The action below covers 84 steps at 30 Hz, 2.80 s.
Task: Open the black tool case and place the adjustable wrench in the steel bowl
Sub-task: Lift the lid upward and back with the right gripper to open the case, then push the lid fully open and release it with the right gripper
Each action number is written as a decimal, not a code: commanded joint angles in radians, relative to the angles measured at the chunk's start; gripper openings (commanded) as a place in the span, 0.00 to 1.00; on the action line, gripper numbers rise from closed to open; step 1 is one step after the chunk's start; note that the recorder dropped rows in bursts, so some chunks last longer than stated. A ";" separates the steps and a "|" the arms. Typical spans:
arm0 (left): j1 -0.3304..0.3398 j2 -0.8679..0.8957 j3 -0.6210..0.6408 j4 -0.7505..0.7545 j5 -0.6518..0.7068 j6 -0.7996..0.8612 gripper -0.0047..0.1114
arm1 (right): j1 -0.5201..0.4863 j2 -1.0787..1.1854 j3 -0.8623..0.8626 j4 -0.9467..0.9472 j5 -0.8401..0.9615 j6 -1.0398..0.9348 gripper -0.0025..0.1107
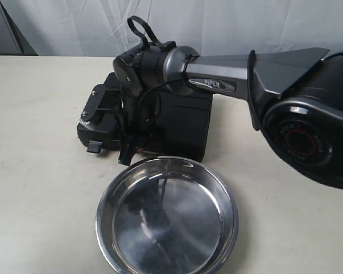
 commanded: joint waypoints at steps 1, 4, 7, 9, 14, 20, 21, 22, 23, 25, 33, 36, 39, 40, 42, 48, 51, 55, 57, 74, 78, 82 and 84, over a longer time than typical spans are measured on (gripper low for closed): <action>-0.004 0.004 -0.002 -0.001 -0.014 -0.004 0.04 | -0.005 -0.015 -0.003 -0.023 -0.010 0.005 0.10; -0.004 0.004 -0.002 -0.001 -0.014 -0.004 0.04 | -0.005 -0.015 -0.003 -0.024 -0.010 0.005 0.02; -0.004 0.004 -0.002 -0.001 -0.014 -0.004 0.04 | -0.005 -0.023 -0.003 -0.024 -0.009 0.005 0.02; -0.004 0.004 -0.002 -0.001 -0.014 -0.004 0.04 | -0.005 -0.033 -0.003 -0.024 -0.009 0.005 0.02; -0.004 0.004 -0.002 -0.001 -0.014 -0.004 0.04 | -0.005 -0.066 -0.003 -0.024 -0.009 0.005 0.02; -0.004 0.004 -0.002 -0.001 -0.014 -0.004 0.04 | -0.005 -0.103 -0.003 -0.021 -0.009 0.005 0.02; -0.004 0.004 -0.002 -0.001 -0.014 -0.004 0.04 | -0.005 -0.109 -0.003 -0.016 -0.009 0.005 0.02; -0.004 0.004 -0.002 -0.001 -0.014 -0.004 0.04 | -0.005 -0.115 -0.003 -0.010 -0.009 0.005 0.02; -0.004 0.004 -0.002 -0.001 -0.014 -0.004 0.04 | -0.005 -0.116 -0.003 -0.004 -0.009 0.005 0.02; -0.004 0.004 -0.002 -0.001 -0.014 -0.004 0.04 | -0.005 -0.116 -0.003 0.015 0.008 0.005 0.02; -0.004 0.004 -0.002 -0.001 -0.014 -0.004 0.04 | -0.005 -0.047 -0.003 0.190 0.066 0.005 0.02; -0.004 0.004 -0.002 -0.001 -0.014 -0.004 0.04 | -0.005 -0.031 -0.003 0.226 0.070 0.005 0.02; -0.004 0.004 -0.002 -0.001 -0.014 -0.004 0.04 | -0.005 -0.031 -0.003 0.210 0.060 0.005 0.02; -0.004 0.004 -0.002 -0.001 -0.014 -0.004 0.04 | -0.005 -0.033 -0.003 0.193 0.055 0.005 0.02; -0.004 0.004 -0.002 -0.001 -0.014 -0.004 0.04 | -0.005 -0.035 -0.003 0.152 0.052 0.005 0.02; -0.004 0.004 -0.002 -0.001 -0.014 -0.004 0.04 | -0.005 -0.076 -0.003 0.079 0.049 0.005 0.02; -0.004 0.004 -0.002 -0.001 -0.014 -0.004 0.04 | -0.005 -0.112 -0.003 0.064 0.028 0.005 0.02; -0.004 0.004 -0.002 -0.001 -0.014 -0.004 0.04 | -0.005 -0.186 -0.003 0.009 0.013 0.011 0.02; -0.004 0.004 -0.002 -0.001 -0.014 -0.004 0.04 | -0.005 -0.219 -0.003 -0.053 0.006 0.052 0.02; -0.004 0.004 -0.002 -0.001 -0.014 -0.004 0.04 | -0.187 -0.267 -0.003 -0.520 -0.095 0.501 0.02; -0.004 0.004 -0.002 -0.001 -0.014 -0.004 0.04 | -0.248 -0.267 -0.003 -0.484 -0.095 0.514 0.02; -0.004 0.004 -0.002 -0.001 -0.014 -0.004 0.04 | -0.295 -0.267 -0.003 -0.446 -0.095 0.514 0.02; -0.004 0.004 -0.002 -0.001 -0.014 -0.004 0.04 | -0.320 -0.267 -0.003 -0.398 -0.095 0.517 0.02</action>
